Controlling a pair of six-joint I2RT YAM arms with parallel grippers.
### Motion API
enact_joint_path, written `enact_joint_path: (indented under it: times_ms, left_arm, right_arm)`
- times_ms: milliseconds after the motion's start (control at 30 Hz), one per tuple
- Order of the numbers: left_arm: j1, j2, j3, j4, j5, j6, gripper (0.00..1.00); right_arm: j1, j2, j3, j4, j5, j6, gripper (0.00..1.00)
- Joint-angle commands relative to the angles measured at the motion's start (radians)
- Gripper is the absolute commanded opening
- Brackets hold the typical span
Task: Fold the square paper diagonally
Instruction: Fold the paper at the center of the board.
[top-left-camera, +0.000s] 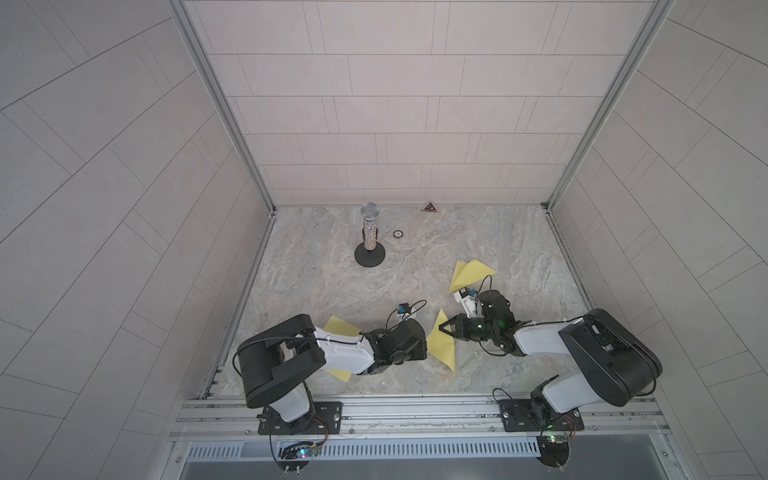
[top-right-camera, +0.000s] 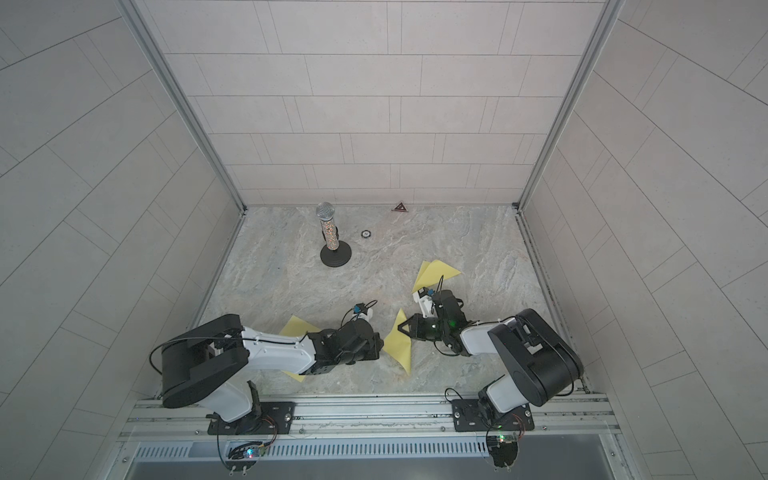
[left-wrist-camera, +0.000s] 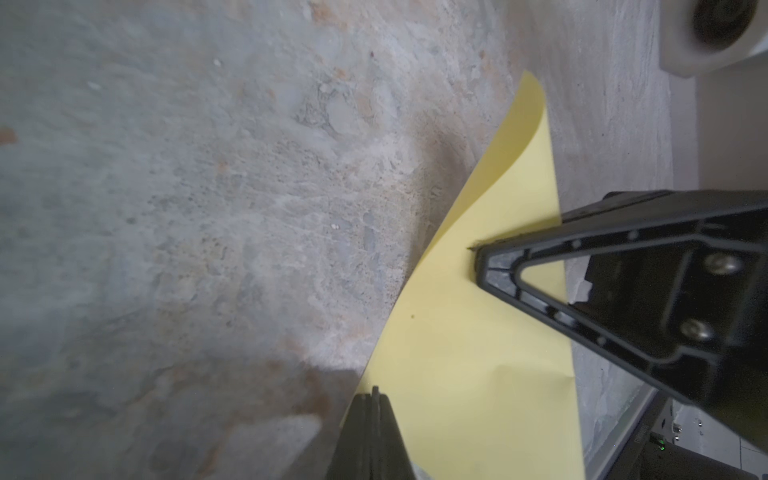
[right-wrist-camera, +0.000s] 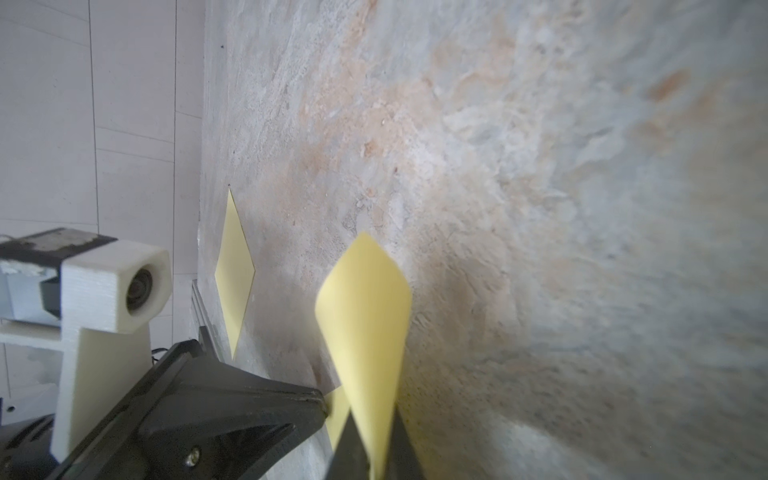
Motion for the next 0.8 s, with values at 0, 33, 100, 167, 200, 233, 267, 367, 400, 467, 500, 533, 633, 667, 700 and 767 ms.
enact_joint_path:
  times_ms: [0, 33, 100, 167, 200, 233, 267, 367, 400, 467, 500, 533, 633, 667, 700, 767]
  left_arm:
    - [-0.007, 0.063, -0.037, -0.179, -0.008, 0.010, 0.00]
    - [-0.007, 0.061, -0.037, -0.179, -0.008, 0.010, 0.00]
    - [-0.006, 0.061, -0.037, -0.178, -0.010, 0.010, 0.00]
    - [-0.008, 0.063, -0.037, -0.176, -0.009, 0.011, 0.00]
    - [-0.008, 0.063, -0.038, -0.174, -0.008, 0.010, 0.00]
    - [-0.009, 0.062, -0.039, -0.173, -0.011, 0.010, 0.00]
    - [-0.009, 0.064, -0.039, -0.172, -0.012, 0.010, 0.00]
    - [-0.012, 0.067, -0.037, -0.171, -0.012, 0.013, 0.00]
    - [-0.011, 0.067, -0.036, -0.171, -0.010, 0.013, 0.00]
    - [-0.011, 0.070, -0.036, -0.171, -0.010, 0.013, 0.00]
    - [-0.011, 0.073, -0.036, -0.172, -0.009, 0.013, 0.00]
    - [-0.011, 0.072, -0.036, -0.172, -0.010, 0.013, 0.00]
    - [-0.012, 0.072, -0.036, -0.169, -0.012, 0.013, 0.00]
    - [-0.012, 0.073, -0.036, -0.169, -0.012, 0.013, 0.00]
    - [-0.012, 0.074, -0.036, -0.168, -0.012, 0.013, 0.00]
    - [-0.013, 0.075, -0.036, -0.167, -0.011, 0.013, 0.00]
  right_arm:
    - [-0.010, -0.018, 0.019, -0.013, 0.006, -0.019, 0.28]
    - [-0.013, -0.018, 0.021, -0.015, 0.006, -0.021, 0.29]
    - [-0.015, -0.017, 0.033, -0.024, 0.003, -0.023, 0.29]
    - [-0.016, -0.014, 0.044, -0.032, 0.003, -0.029, 0.28]
    - [-0.016, -0.011, 0.048, -0.031, 0.002, -0.029, 0.27]
    - [-0.017, -0.008, 0.052, -0.030, 0.002, -0.031, 0.27]
    - [-0.018, -0.005, 0.057, -0.032, 0.000, -0.033, 0.27]
    - [-0.021, 0.004, 0.072, -0.032, -0.009, -0.037, 0.24]
    - [-0.021, 0.006, 0.075, -0.034, -0.009, -0.040, 0.22]
    - [-0.025, 0.011, 0.082, -0.037, -0.009, -0.044, 0.12]
    - [-0.027, 0.015, 0.082, -0.036, -0.010, -0.045, 0.07]
    - [-0.029, 0.017, 0.085, -0.034, -0.012, -0.045, 0.03]
    - [-0.031, 0.025, 0.092, -0.034, -0.020, -0.048, 0.00]
    - [-0.032, 0.026, 0.095, -0.036, -0.024, -0.050, 0.00]
    - [-0.033, 0.027, 0.097, -0.037, -0.024, -0.050, 0.04]
    - [-0.036, 0.028, 0.104, -0.044, -0.024, -0.054, 0.16]
